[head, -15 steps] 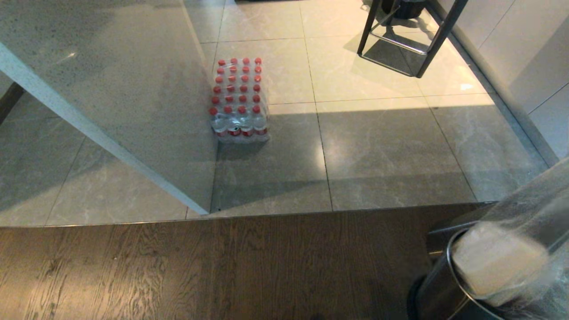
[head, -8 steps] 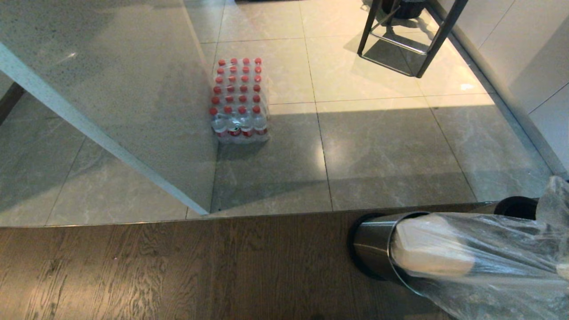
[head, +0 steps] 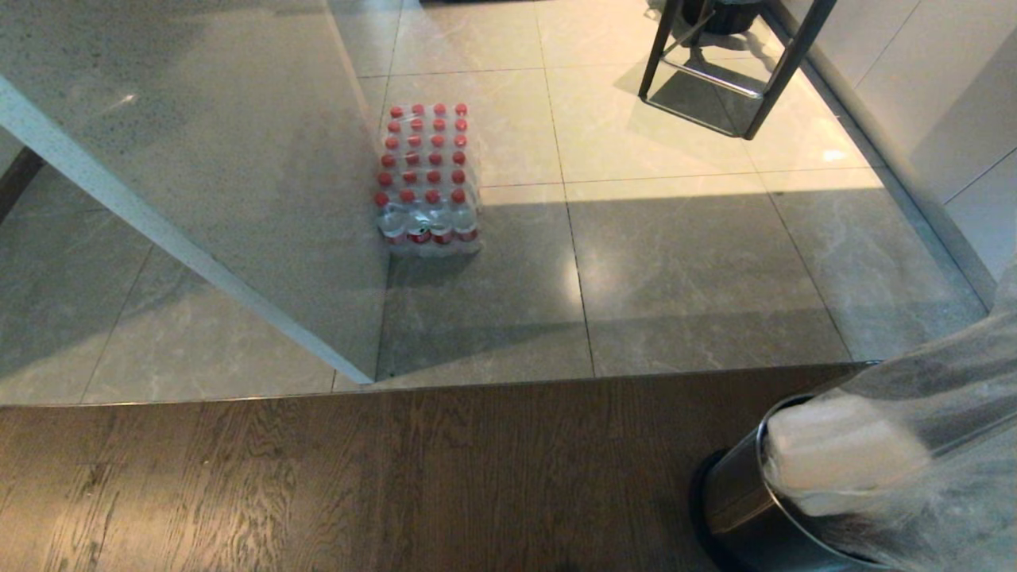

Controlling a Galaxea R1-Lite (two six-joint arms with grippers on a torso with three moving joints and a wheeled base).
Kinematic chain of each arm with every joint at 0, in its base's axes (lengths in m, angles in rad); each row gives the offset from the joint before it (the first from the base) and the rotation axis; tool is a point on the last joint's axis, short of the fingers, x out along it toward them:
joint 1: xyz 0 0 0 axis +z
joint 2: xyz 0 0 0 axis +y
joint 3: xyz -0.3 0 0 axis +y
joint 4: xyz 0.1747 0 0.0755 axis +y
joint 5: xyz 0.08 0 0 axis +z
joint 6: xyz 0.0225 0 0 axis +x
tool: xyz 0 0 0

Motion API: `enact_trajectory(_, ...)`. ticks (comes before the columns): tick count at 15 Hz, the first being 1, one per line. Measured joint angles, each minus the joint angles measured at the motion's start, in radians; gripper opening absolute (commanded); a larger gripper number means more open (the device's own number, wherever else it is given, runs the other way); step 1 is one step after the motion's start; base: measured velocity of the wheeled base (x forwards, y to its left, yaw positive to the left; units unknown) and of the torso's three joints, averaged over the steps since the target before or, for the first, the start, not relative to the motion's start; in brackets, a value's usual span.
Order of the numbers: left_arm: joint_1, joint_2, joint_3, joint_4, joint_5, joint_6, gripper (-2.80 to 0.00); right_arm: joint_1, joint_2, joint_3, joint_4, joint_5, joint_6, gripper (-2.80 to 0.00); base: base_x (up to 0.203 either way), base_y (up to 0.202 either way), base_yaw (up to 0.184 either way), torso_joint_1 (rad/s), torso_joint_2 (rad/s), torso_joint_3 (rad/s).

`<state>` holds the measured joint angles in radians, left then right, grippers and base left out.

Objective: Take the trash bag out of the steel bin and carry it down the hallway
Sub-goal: Pick up the trash bag

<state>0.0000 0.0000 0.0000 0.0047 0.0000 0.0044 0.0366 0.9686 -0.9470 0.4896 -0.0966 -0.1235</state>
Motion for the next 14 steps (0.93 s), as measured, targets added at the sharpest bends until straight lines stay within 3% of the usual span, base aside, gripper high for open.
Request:
enact_trajectory(2,0.000,0.000,0.000,0.000,0.000,0.000,-2.80,0.013,-0.005,0.148,-0.014,0.000,-0.013,-2.80,0.000,0.000,0.000,0.000,0.00,0.000)
enact_trajectory(4,0.000,0.000,0.000,0.000,0.000,0.000,-2.80,0.029,0.012,0.185,-0.041,0.000,-0.024,-2.80,0.000,0.000,0.000,0.000,0.00,0.000)
enact_trajectory(6,0.000,0.000,0.000,0.000,0.000,0.000,-2.80,0.043,0.051,0.073,-0.080,0.000,-0.029,-2.80,0.000,0.000,0.000,0.000,0.00,0.000)
enact_trajectory(11,0.000,0.000,0.000,0.000,0.000,0.000,-2.80,0.063,0.240,-0.440,-0.152,-0.007,-0.035,-2.80,0.000,0.000,0.000,0.000,0.00,0.000)
enact_trajectory(14,0.000,0.000,0.000,0.000,0.000,0.000,-2.80,0.066,0.293,-0.442,-0.160,-0.009,-0.035,-2.80,0.000,0.000,0.000,0.000,0.00,0.000)
